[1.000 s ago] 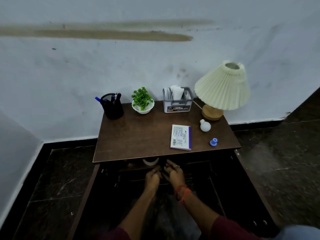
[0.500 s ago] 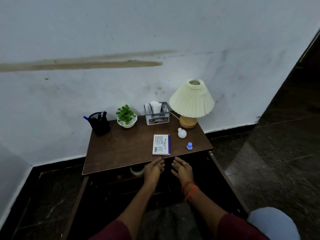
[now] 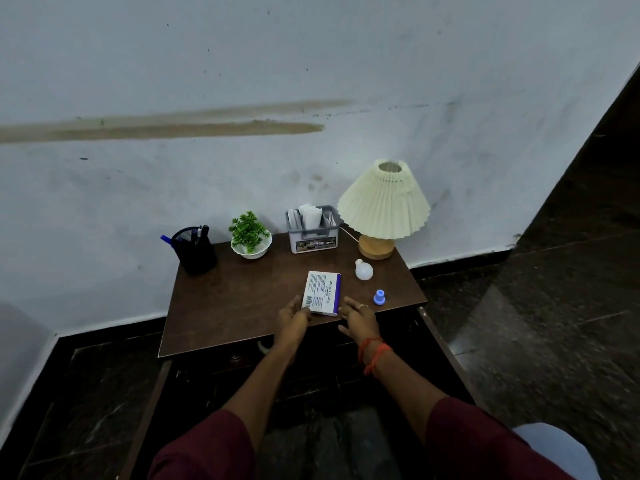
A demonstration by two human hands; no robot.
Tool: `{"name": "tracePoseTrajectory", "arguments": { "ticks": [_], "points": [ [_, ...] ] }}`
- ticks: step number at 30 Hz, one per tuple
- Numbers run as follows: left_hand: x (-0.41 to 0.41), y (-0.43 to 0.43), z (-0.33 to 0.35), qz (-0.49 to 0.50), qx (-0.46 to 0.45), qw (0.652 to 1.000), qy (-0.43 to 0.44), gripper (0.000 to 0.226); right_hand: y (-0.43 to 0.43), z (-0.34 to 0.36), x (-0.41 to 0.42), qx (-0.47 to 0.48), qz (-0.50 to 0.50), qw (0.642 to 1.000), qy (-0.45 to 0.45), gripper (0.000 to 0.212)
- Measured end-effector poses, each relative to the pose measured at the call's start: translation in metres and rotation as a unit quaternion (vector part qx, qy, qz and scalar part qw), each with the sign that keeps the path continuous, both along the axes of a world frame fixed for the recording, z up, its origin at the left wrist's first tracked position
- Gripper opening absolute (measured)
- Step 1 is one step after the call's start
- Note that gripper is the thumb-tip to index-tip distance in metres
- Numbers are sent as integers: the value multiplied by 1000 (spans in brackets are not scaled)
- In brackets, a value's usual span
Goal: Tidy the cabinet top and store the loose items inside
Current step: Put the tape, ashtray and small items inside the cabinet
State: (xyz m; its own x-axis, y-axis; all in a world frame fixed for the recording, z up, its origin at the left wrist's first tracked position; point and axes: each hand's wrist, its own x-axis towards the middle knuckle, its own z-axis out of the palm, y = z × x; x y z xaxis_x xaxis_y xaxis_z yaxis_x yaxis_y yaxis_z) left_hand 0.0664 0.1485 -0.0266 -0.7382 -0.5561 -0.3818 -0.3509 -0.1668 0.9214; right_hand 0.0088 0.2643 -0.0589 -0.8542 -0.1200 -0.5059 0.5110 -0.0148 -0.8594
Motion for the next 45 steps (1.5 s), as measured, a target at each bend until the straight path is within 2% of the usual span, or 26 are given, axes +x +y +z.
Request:
{"name": "tracePoseTrajectory", "arguments": {
  "ticks": [6,10,13,17,21,30,45],
  "points": [
    [-5,-5,-6,-18,16,1000,-4,49,-8,-7,-6,19,16,1000,-12,39],
    [6,-2,-8,-17,32,999,-1,40,-4,-7,3,18,-11,1000,-22,37],
    [17,2,-17,10,50,999,-14,43,2,-11,13,23,-33,999,-31,34],
    [36,16,-14,61,104,993,-4,22,9,-18,32,8,-45,999,-22,34],
    [55,30,-14,77,148,986,3,37,22,-24,53,6,-63,998,-12,36],
    [78,66,-29,39,185,981,-41,43,67,-37,89,7,-113,993,-37,33],
    [55,97,-61,7,192,976,-106,31,100,-57,68,56,-97,992,-55,37]
  ]
}}
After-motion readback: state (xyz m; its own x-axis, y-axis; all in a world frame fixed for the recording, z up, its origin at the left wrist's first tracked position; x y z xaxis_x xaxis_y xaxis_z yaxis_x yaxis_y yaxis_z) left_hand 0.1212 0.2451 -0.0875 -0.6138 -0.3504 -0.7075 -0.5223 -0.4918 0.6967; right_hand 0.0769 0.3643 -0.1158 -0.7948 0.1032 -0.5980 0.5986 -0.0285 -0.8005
